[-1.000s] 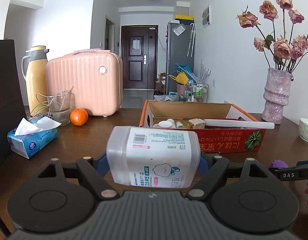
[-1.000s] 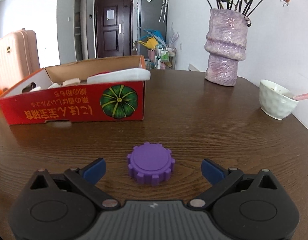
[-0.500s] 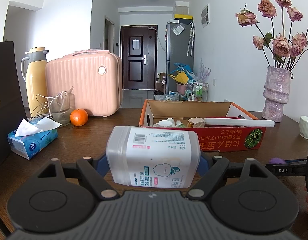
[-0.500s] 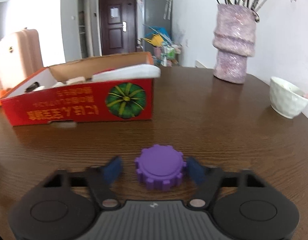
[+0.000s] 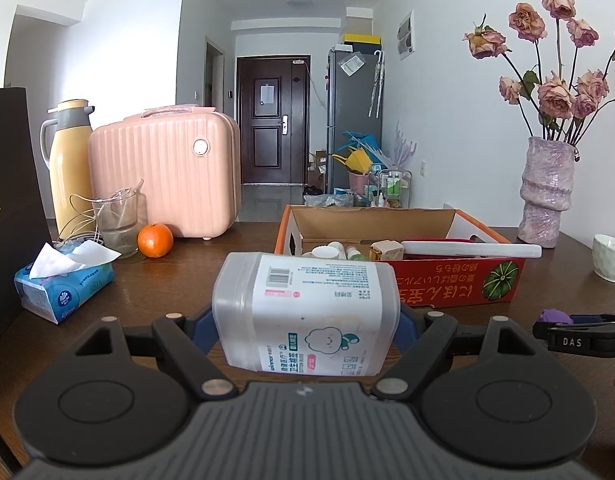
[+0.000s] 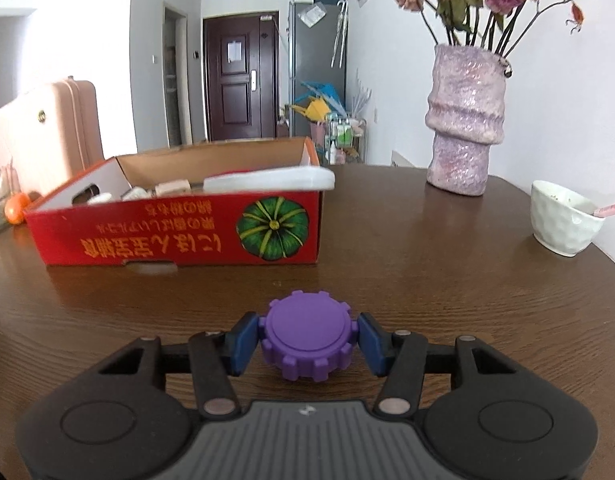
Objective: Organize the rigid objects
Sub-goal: 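Carry the white pill bottle and purple cap over the red box with both tools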
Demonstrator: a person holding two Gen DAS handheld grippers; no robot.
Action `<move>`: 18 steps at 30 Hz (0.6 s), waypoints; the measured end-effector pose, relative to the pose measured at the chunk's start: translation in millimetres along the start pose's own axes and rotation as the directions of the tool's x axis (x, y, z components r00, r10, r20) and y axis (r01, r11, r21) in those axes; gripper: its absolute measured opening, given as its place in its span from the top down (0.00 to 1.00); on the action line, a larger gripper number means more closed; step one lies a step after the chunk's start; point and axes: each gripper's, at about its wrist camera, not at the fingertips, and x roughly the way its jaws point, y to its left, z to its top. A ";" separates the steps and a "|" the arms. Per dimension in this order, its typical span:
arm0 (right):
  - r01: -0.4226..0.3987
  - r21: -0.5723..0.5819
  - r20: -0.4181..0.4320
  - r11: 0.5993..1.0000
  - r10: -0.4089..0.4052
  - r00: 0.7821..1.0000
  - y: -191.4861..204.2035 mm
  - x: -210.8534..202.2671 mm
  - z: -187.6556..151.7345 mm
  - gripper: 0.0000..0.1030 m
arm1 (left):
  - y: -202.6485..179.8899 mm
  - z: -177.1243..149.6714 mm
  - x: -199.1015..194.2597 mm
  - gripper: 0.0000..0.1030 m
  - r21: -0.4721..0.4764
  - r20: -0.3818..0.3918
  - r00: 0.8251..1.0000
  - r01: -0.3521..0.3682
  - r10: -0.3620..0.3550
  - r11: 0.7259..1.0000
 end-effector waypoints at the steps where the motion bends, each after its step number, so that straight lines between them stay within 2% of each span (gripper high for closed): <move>1: -0.003 0.003 0.008 1.000 0.003 1.000 0.7 -3.3 -0.2 0.48 | 0.4 0.2 -0.4 0.20 -0.001 0.001 1.000 0.001 -0.001 1.000; 9: -0.050 0.004 0.084 0.999 0.050 0.995 17.4 -33.1 -3.3 0.48 | 0.1 -0.1 -4.2 0.20 -0.001 0.007 1.000 0.006 -0.006 1.000; 18: -0.133 -0.020 0.147 0.991 0.135 0.980 48.0 -61.2 -4.4 0.48 | -2.0 0.1 -10.6 0.20 -0.006 0.013 1.000 0.010 -0.010 1.000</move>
